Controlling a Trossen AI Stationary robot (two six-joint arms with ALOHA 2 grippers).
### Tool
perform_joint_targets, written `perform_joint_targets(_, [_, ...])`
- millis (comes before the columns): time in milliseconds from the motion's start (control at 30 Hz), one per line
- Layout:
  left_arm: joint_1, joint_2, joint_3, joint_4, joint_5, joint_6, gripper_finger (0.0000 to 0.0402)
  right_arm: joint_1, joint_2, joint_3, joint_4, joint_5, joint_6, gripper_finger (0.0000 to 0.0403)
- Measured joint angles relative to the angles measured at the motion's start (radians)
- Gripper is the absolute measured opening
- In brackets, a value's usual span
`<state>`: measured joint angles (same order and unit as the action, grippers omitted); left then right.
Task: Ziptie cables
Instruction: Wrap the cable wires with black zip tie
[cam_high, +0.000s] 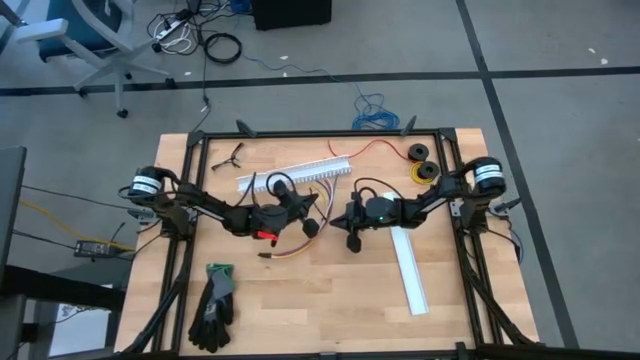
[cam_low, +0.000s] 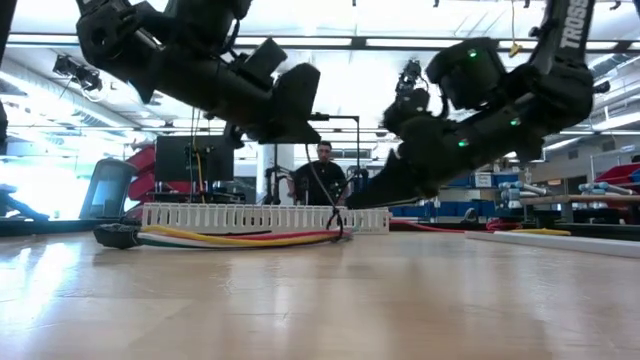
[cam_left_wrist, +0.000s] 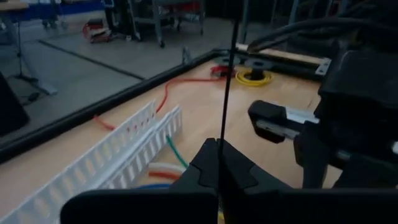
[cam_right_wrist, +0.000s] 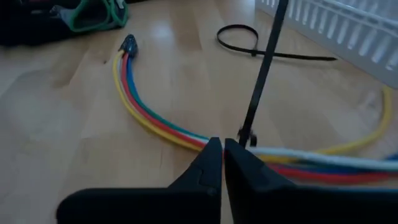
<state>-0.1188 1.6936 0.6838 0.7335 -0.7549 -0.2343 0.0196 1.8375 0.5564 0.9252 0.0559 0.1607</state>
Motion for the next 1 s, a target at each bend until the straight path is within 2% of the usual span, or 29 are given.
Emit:
perform_joint_targets(133, [0.0, 0.002, 0.0, -0.062, -0.014, -0.039, 0.0, -0.004, 0.047, 0.055, -0.002, -0.003, -0.013, 0.004])
perform_joint_targets(333, [0.0, 0.002, 0.0, -0.06, -0.014, -0.035, 0.0, -0.017, 0.062, 0.072, 0.001, 0.002, -0.022, 0.0095])
perform_joint_targets(433, [0.0, 0.002, 0.0, -0.058, -0.014, -0.034, 0.0, -0.023, 0.06, 0.072, -0.007, 0.044, -0.025, 0.011])
perform_joint_targets(500, [0.0, 0.002, 0.0, -0.057, -0.014, -0.033, 0.0, -0.024, 0.059, 0.072, -0.031, 0.081, -0.023, 0.0113])
perform_joint_targets(867, [0.0, 0.002, 0.0, -0.049, -0.013, -0.032, 0.0, -0.025, 0.059, 0.098, -0.038, 0.084, -0.05, 0.0111])
perform_joint_targets(1000, [0.0, 0.002, 0.0, -0.045, -0.013, -0.032, 0.0, -0.036, 0.059, 0.099, -0.082, 0.08, -0.042, 0.0083])
